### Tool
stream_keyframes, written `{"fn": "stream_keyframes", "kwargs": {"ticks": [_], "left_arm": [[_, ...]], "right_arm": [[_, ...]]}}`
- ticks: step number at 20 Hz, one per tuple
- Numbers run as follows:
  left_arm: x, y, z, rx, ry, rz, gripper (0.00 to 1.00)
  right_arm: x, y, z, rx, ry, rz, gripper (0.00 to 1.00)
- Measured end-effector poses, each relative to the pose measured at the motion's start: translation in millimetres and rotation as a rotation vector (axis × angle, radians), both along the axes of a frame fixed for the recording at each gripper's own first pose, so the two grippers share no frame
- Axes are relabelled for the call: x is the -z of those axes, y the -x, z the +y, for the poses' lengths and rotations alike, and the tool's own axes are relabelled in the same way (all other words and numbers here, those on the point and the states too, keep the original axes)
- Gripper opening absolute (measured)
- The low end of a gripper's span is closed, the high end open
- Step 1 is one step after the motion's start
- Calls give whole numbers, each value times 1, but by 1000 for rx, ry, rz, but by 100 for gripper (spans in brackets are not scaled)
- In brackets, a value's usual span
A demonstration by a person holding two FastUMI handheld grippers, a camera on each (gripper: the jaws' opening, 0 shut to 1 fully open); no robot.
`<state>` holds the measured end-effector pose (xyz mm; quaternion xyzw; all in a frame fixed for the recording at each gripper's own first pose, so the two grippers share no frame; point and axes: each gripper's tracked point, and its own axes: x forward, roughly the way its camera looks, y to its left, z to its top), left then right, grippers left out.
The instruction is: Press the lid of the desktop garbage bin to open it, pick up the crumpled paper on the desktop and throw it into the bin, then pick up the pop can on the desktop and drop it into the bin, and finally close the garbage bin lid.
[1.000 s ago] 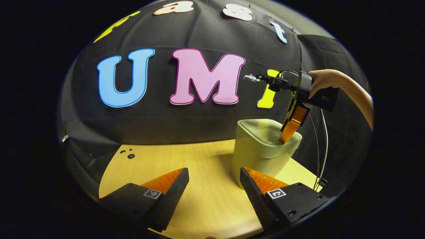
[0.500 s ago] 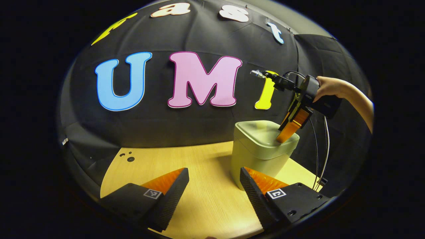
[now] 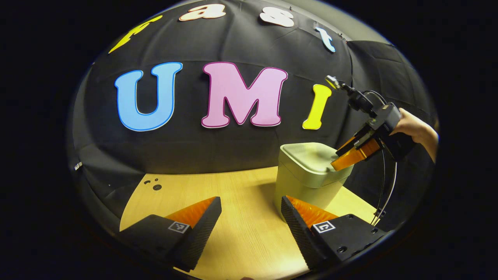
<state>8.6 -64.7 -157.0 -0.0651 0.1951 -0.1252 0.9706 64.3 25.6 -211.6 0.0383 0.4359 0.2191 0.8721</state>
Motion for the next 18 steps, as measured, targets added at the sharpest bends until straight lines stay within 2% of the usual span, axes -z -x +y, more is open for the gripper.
{"fn": "stream_keyframes", "kwargs": {"ticks": [4, 11, 18], "left_arm": [[-3, -4, -3, 5, -8, -6, 99], [-2, -6, -7, 19, -16, -8, 99], [-4, -6, -7, 17, -18, -12, 99]], "right_arm": [[-15, 5, 3, 62, -50, -109, 98], [-61, 21, 19, 37, -72, -361, 98], [-82, 50, 62, 2, -131, -451, 98]]}}
